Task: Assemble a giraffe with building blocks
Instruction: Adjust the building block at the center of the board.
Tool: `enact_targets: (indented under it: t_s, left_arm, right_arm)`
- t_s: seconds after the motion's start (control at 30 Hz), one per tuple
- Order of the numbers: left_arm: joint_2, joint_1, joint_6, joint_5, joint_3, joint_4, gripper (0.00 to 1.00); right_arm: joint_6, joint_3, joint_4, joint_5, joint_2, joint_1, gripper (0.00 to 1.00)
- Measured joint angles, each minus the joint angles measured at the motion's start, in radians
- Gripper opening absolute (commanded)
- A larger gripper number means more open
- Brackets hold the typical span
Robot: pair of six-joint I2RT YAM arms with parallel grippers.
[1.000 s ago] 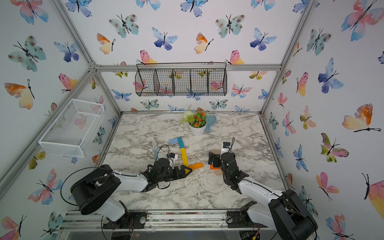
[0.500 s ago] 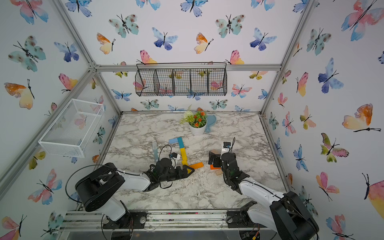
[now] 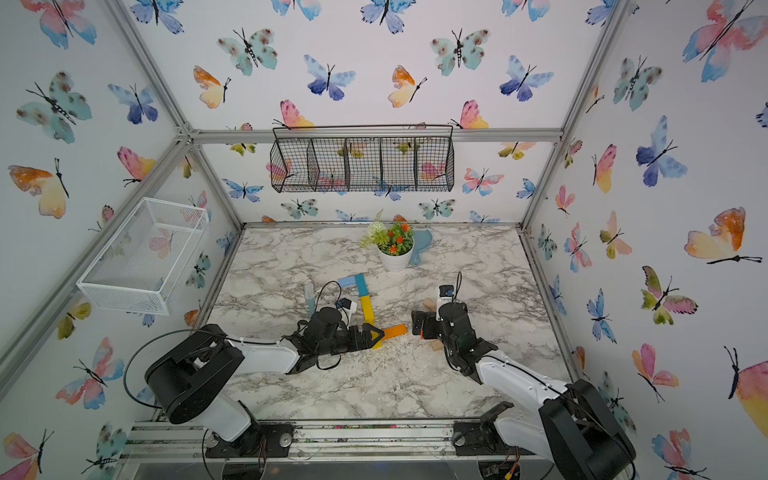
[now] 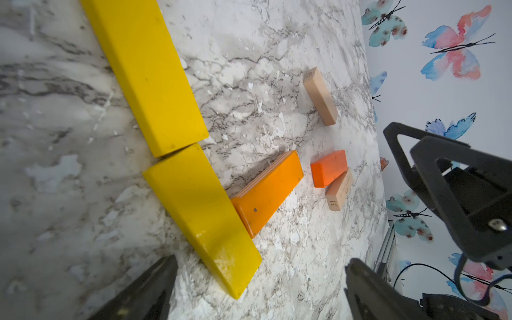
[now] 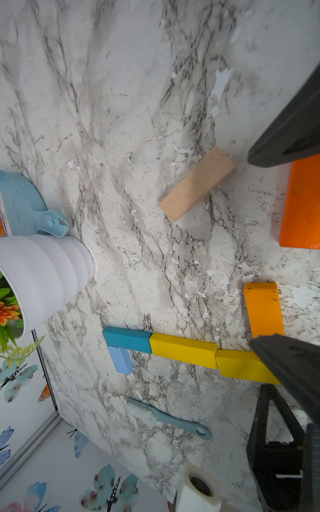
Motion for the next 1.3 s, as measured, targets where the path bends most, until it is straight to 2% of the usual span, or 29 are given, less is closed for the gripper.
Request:
enact_targets:
  t_s: [0.33, 1.03, 1.2, 1.3]
  left_arm:
    - [0.035, 0.002, 0.010, 0.021, 0.025, 0.013, 0.98]
    - [0.044, 0.002, 0.007, 0.024, 0.029, 0.026, 0.98]
    - [0.002, 0.034, 0.008, 0.013, 0.037, -0.058, 0.98]
    - [-0.063, 0.095, 0.015, -0.034, 0.067, -0.159, 0.98]
  right_arm:
    - [0.000, 0.000, -0.033, -0.001, -0.047, 0.000, 1.00]
    - [0.000, 0.000, -0.066, -0.001, -0.047, 0.000, 1.00]
    - [0.000, 0.013, -0.109, 0.000, -0.013, 0.000, 1.00]
    - [0.003, 0.067, -0.173, -0.019, 0.058, -0.021, 1.00]
